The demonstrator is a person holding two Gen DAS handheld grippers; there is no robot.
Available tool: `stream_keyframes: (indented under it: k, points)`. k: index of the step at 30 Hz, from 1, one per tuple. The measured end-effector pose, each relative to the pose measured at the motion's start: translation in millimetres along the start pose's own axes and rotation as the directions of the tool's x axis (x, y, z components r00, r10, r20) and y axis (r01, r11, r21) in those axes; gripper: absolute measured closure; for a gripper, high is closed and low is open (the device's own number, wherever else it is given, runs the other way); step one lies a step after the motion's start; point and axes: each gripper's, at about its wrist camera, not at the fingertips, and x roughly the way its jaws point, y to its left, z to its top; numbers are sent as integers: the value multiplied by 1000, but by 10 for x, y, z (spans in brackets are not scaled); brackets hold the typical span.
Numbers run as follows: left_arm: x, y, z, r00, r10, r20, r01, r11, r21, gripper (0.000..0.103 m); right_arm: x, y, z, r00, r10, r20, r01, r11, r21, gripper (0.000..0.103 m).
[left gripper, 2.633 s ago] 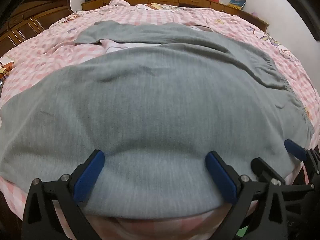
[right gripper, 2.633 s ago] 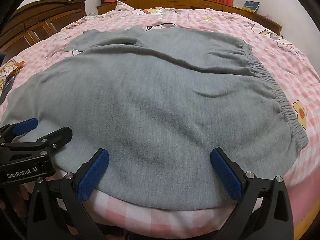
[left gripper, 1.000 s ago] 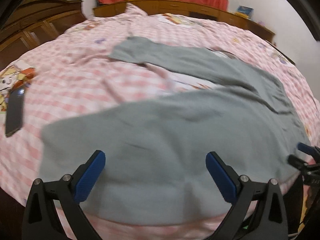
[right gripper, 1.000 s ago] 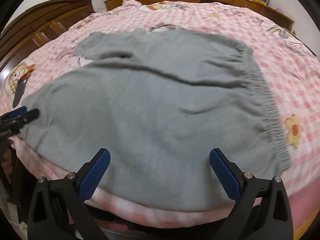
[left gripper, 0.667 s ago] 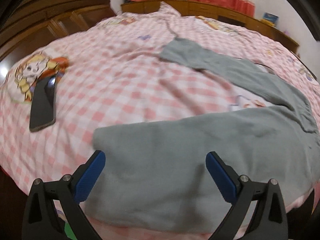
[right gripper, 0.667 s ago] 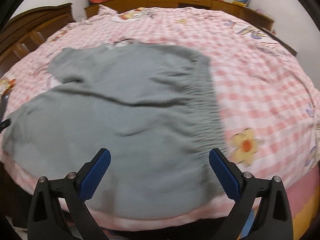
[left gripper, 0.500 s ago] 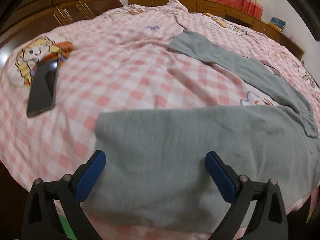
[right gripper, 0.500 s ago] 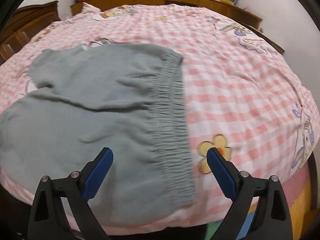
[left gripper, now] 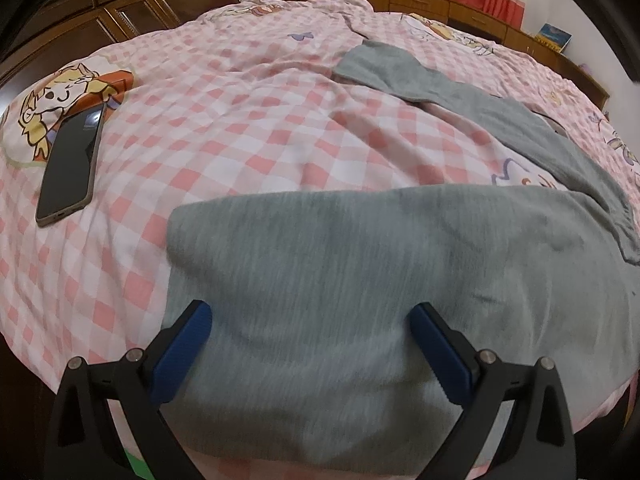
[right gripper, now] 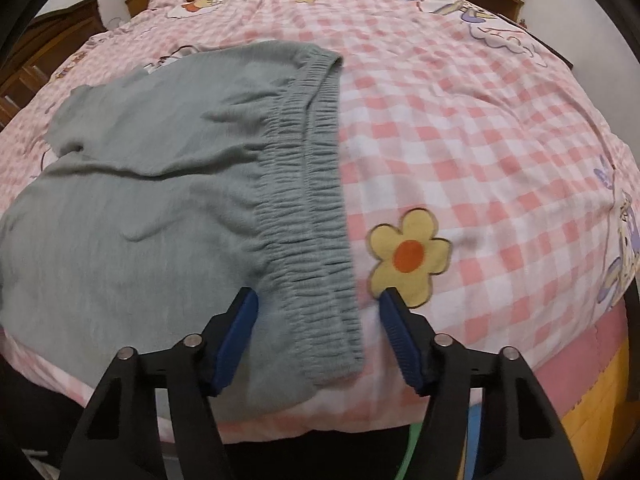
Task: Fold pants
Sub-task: 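Move to the pants leg edge and close the left gripper while the right gripper closes on the cuff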
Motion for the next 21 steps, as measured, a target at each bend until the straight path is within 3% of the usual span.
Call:
stream_keyframes:
  k: [7, 14, 21]
  points:
    - [-106, -80, 230, 1000, 9, 19, -10, 999, 47, 1, -84, -87, 98, 999, 26, -21, -26, 1000, 14, 39]
    - [-104, -361, 818, 999, -51, 18, 50, 996, 70, 1, -309, -38, 512, 998, -1, 55, 4, 999, -47, 39]
    - [23, -702, 1476, 995, -97, 34, 94, 992, 90, 1, -143, 92, 983, 997, 56, 59, -51, 995, -82, 39]
